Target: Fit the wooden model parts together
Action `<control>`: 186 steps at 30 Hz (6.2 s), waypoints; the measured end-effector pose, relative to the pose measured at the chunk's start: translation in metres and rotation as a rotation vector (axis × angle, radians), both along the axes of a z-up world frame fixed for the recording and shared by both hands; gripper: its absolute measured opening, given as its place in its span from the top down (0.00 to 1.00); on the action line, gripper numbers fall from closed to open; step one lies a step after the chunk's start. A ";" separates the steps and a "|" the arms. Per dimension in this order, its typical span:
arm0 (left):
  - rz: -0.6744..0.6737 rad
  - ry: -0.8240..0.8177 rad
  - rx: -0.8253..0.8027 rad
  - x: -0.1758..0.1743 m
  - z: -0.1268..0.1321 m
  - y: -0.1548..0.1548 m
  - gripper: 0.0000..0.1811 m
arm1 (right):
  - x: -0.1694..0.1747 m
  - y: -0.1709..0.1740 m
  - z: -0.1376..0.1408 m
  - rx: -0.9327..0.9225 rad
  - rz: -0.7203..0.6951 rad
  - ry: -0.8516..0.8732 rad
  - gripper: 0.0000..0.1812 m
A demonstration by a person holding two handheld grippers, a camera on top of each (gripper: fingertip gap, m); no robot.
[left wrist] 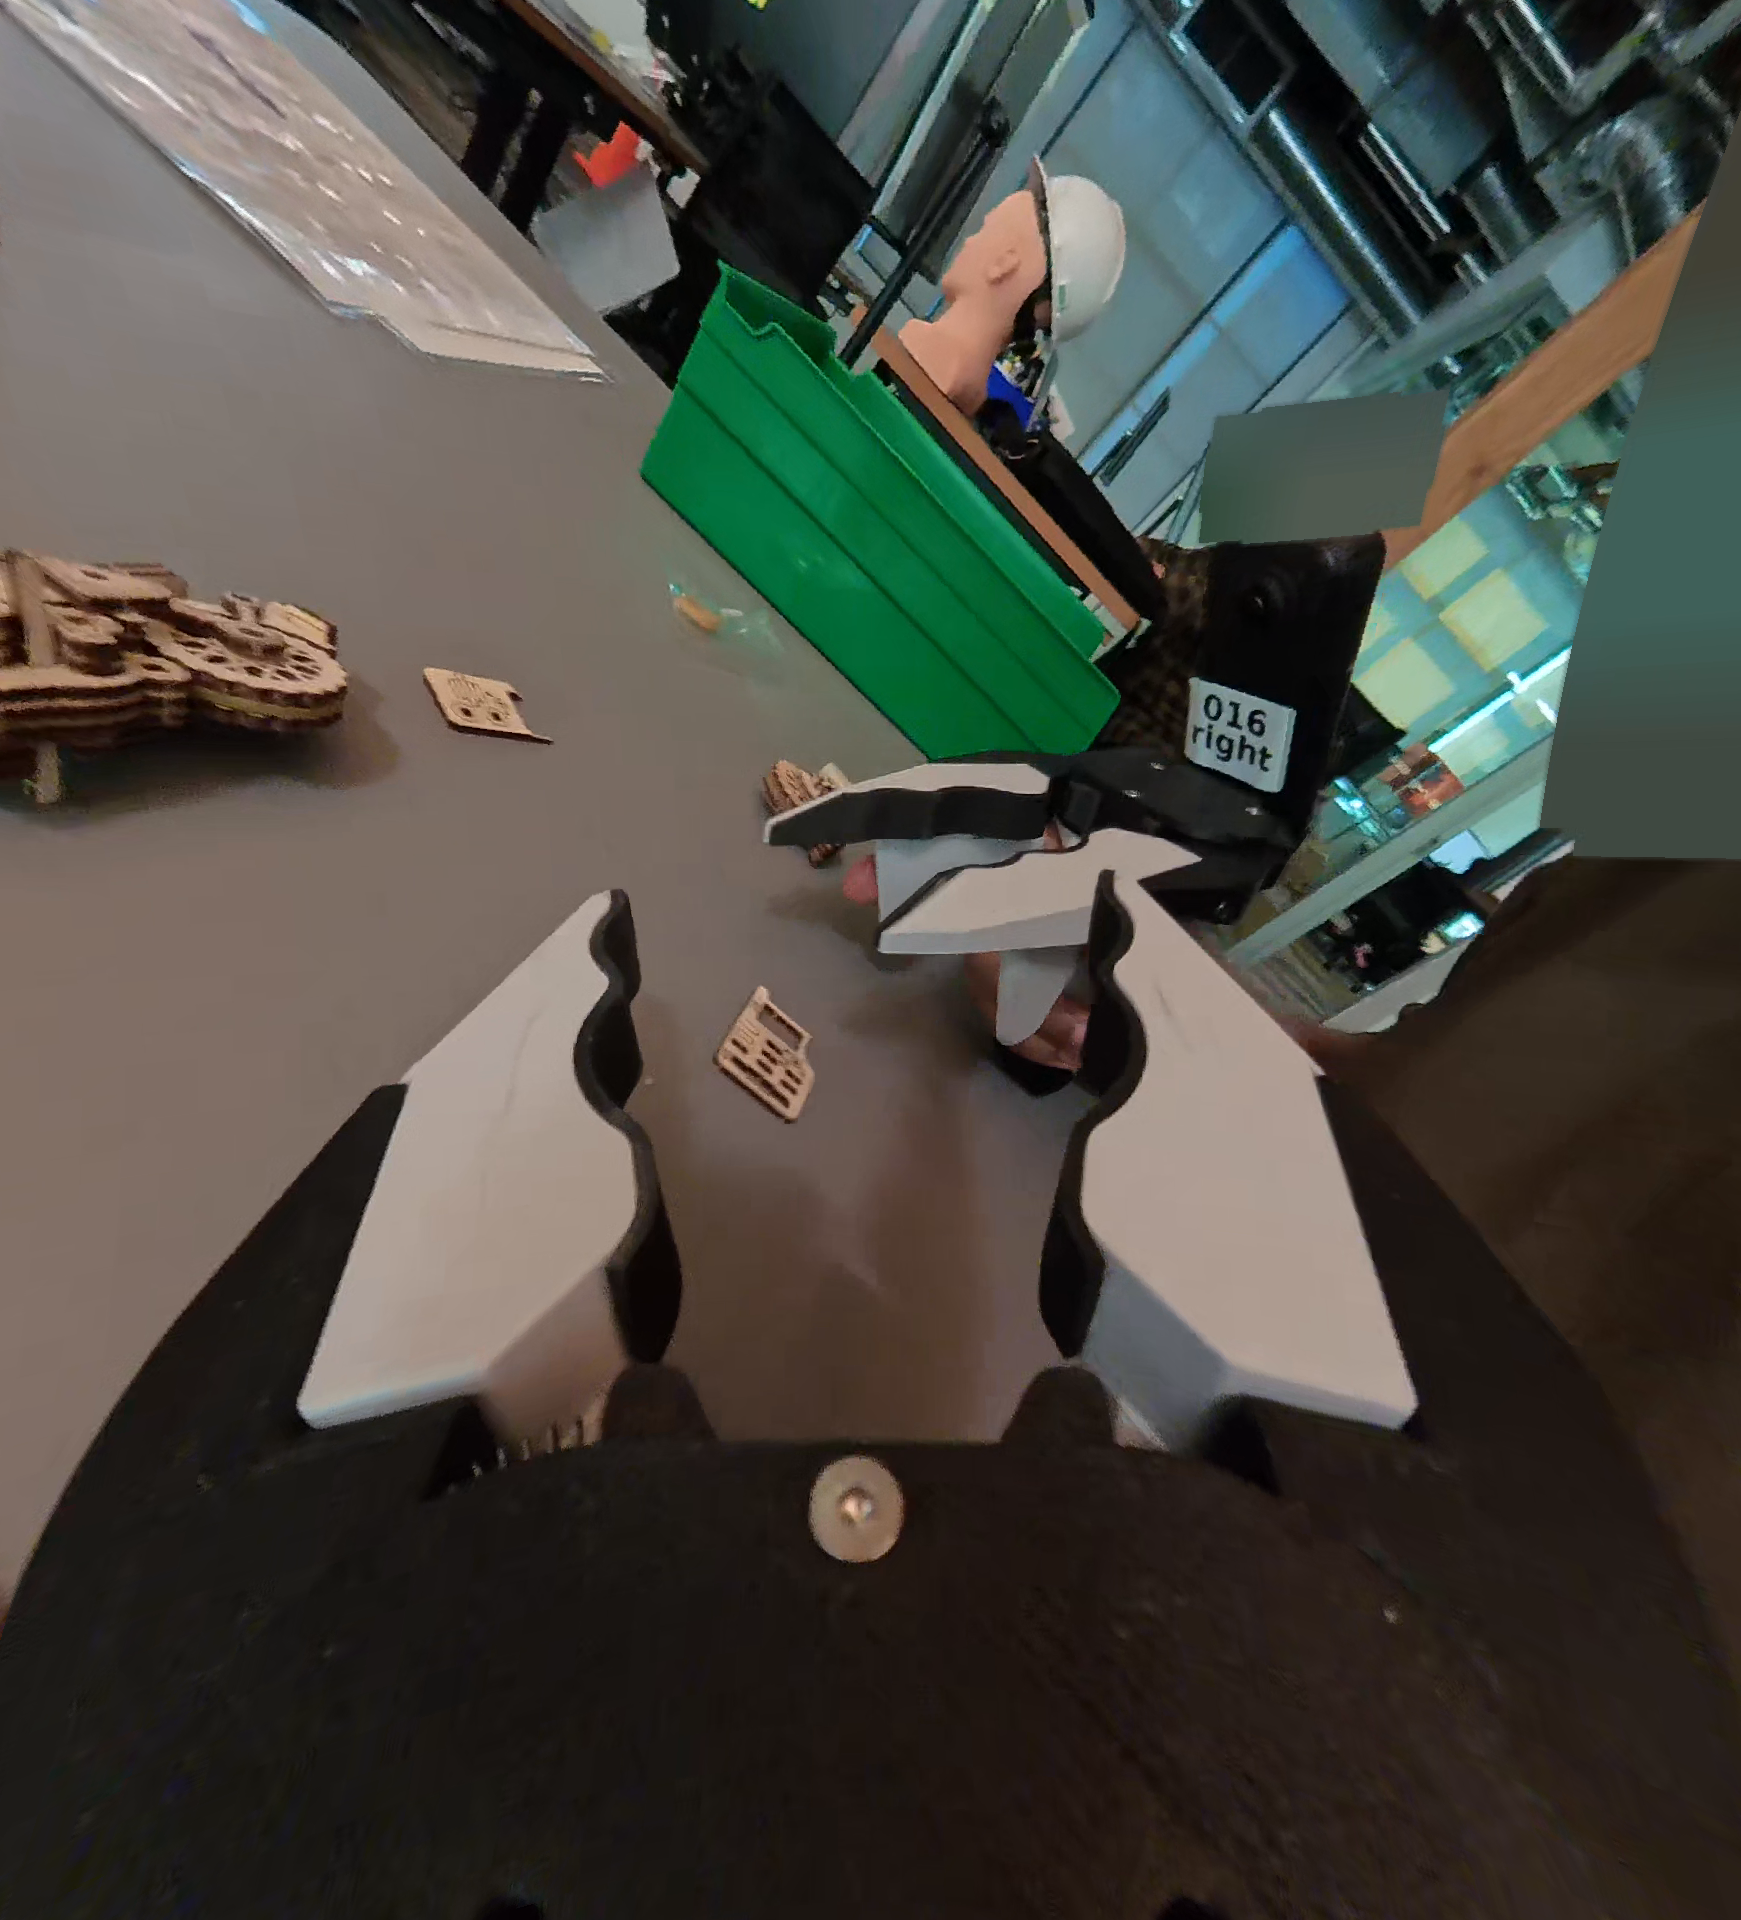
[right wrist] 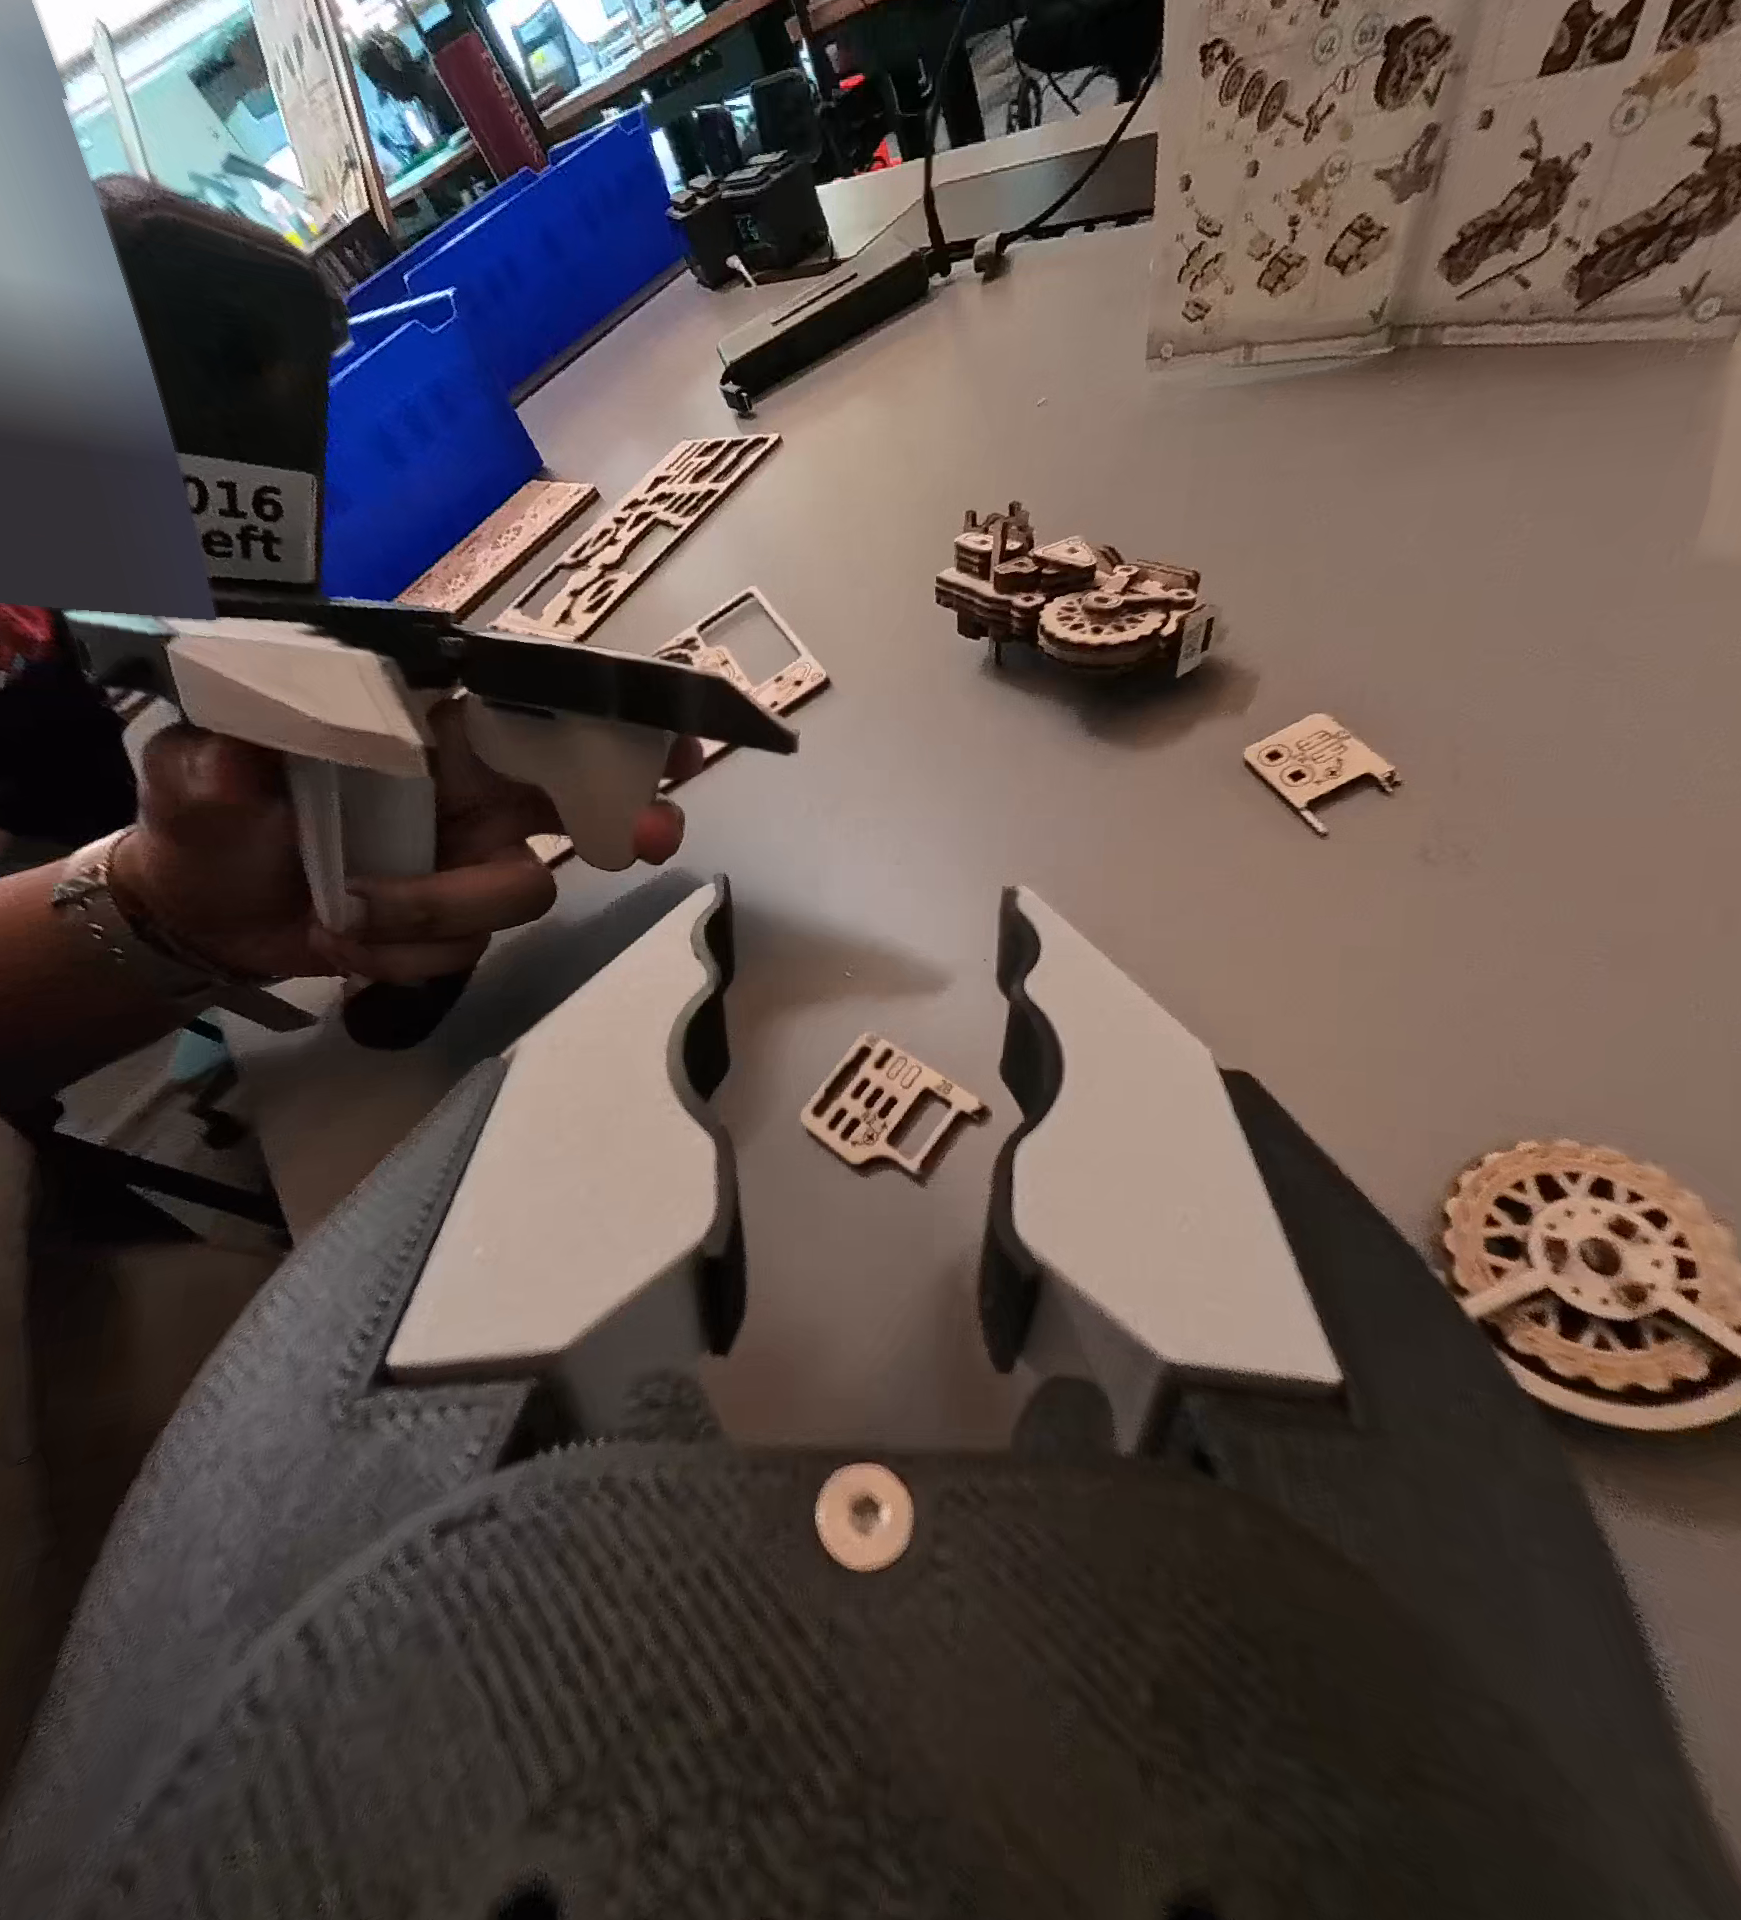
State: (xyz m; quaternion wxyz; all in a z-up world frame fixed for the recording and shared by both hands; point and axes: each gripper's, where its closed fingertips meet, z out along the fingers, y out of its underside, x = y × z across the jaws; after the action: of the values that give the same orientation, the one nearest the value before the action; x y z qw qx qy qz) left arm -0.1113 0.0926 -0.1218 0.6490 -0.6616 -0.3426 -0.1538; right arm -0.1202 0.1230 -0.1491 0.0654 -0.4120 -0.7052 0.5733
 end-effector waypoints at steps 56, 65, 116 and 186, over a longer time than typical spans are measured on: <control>0.227 -0.088 -0.439 -0.135 -0.061 -0.057 0.73 | -0.095 -0.037 -0.033 0.223 -0.059 -0.092 0.68; 0.160 -0.140 -0.243 -0.125 -0.039 -0.052 0.77 | -0.094 -0.027 -0.043 0.257 -0.064 -0.136 0.69; -0.070 0.183 -0.161 -0.090 -0.011 -0.042 0.97 | -0.087 -0.012 -0.027 0.065 0.017 -0.220 0.67; -0.271 0.584 -0.724 -0.144 -0.055 0.000 0.88 | -0.057 0.029 0.031 -0.158 -0.133 -0.037 0.71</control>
State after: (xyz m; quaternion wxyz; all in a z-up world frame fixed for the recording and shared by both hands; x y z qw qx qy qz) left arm -0.2557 0.0930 -0.1768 0.4201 -0.8992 -0.0882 0.0844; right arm -0.1770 0.1523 -0.1180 0.0573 -0.4722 -0.6300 0.6138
